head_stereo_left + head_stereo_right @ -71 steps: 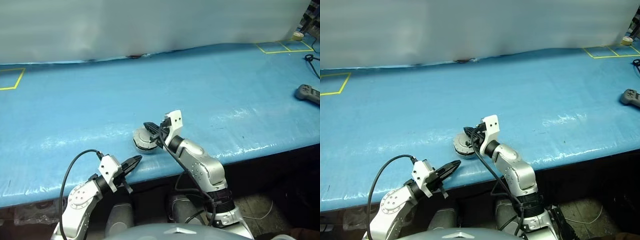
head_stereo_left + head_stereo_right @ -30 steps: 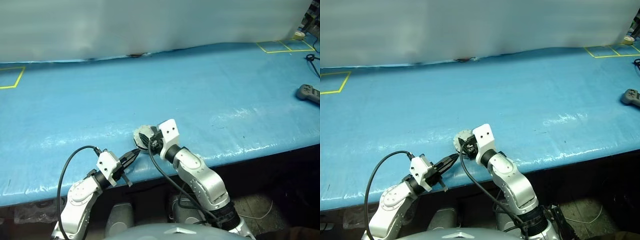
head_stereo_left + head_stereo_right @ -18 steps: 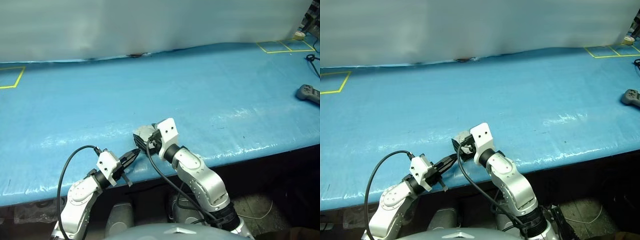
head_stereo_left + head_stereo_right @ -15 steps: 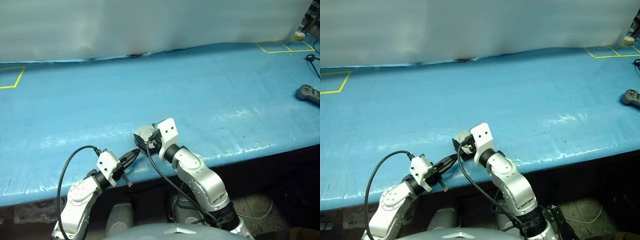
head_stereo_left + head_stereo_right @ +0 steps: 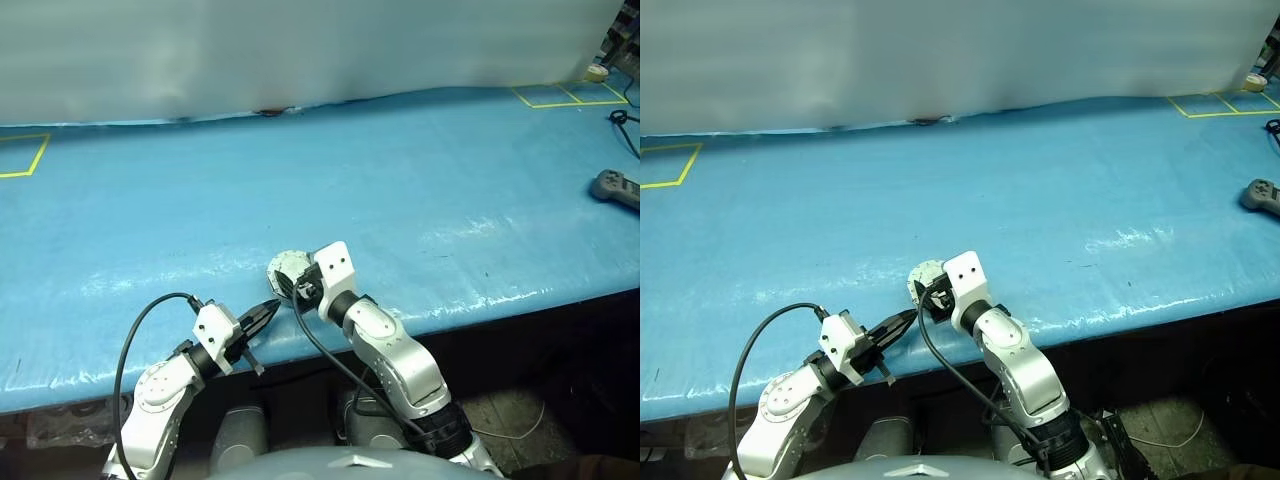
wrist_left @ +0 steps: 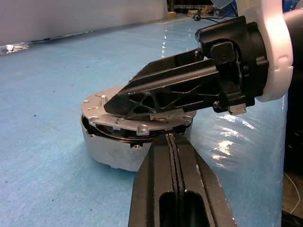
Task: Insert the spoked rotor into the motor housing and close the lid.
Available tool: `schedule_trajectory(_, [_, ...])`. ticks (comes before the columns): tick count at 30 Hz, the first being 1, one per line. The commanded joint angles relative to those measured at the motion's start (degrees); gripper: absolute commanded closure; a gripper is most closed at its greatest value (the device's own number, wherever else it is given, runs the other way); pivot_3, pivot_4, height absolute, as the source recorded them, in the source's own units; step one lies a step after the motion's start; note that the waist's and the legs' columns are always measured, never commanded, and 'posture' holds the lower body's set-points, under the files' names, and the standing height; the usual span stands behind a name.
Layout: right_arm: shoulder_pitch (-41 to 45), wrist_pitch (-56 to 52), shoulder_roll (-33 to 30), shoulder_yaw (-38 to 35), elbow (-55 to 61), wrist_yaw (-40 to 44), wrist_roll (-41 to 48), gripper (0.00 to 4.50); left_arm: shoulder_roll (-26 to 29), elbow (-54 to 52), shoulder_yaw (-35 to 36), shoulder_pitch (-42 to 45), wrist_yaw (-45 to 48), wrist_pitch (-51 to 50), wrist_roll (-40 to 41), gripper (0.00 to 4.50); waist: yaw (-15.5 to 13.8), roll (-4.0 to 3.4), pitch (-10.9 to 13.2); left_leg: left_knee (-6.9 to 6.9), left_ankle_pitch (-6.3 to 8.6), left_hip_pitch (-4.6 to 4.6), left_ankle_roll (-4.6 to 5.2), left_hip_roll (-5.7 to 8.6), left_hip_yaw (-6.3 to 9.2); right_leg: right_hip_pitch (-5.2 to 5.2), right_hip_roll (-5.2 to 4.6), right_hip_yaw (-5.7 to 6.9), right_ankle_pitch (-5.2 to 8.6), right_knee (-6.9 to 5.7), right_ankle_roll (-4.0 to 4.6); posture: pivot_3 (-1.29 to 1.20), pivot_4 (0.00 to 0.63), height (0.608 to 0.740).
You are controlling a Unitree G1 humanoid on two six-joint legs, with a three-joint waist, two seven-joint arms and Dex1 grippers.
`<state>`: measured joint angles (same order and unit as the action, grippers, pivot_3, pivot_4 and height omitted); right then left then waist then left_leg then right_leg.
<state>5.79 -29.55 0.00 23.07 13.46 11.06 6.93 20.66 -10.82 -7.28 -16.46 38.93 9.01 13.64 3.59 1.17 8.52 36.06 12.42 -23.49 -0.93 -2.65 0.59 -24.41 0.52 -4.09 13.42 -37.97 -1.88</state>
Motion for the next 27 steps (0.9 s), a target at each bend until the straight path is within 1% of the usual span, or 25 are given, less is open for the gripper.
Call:
schedule_trajectory(1, [0.1, 0.7, 0.4, -0.3, -0.6, 0.2, -0.4, 1.46, 0.3, -1.0, 0.3, -0.1, 0.2, 0.3, 0.2, 4.5, 0.0, 0.01, 0.0, 0.02, 0.0, 0.0, 0.0, 0.0, 0.0, 0.0, 0.0, 0.0, 0.0, 0.0, 0.0, 0.0, 0.15, 0.74])
schedule_trajectory(9, [0.2, 1.5, 0.7, 0.1, -1.4, 0.2, -1.7, 1.46, 0.4, -1.1, 0.6, -0.6, 0.1, 0.5, 0.2, 4.5, 0.0, 0.03, 0.0, 0.07, 0.0, 0.02, 0.0, 0.0, 0.0, 0.03, 0.0, 0.0, -0.01, -0.05, -0.02, 0.0, 0.15, 0.74])
schedule_trajectory(16, [1.0, 1.3, 1.5, 0.4, -2.8, -1.4, -4.2, 1.46, 0.6, -1.2, 0.6, -0.9, 0.0, 0.3, 0.3, 4.5, 0.0, 0.04, -0.1, 0.1, 0.0, 0.11, 0.0, 0.0, 0.0, 0.11, 0.0, -0.01, -0.01, -0.07, -0.02, 0.0, 0.15, 0.74])
schedule_trajectory(27, [2.0, -0.3, 1.0, 3.5, -4.3, -1.2, -8.4, 1.46, 0.7, -1.3, 0.7, -1.2, 0.0, 0.4, 0.5, 4.5, 0.1, 0.05, -0.1, 0.11, -0.01, 0.16, 0.0, 0.0, -0.01, 0.14, 0.0, -0.02, -0.02, -0.11, -0.01, 0.0, 0.15, 0.74])
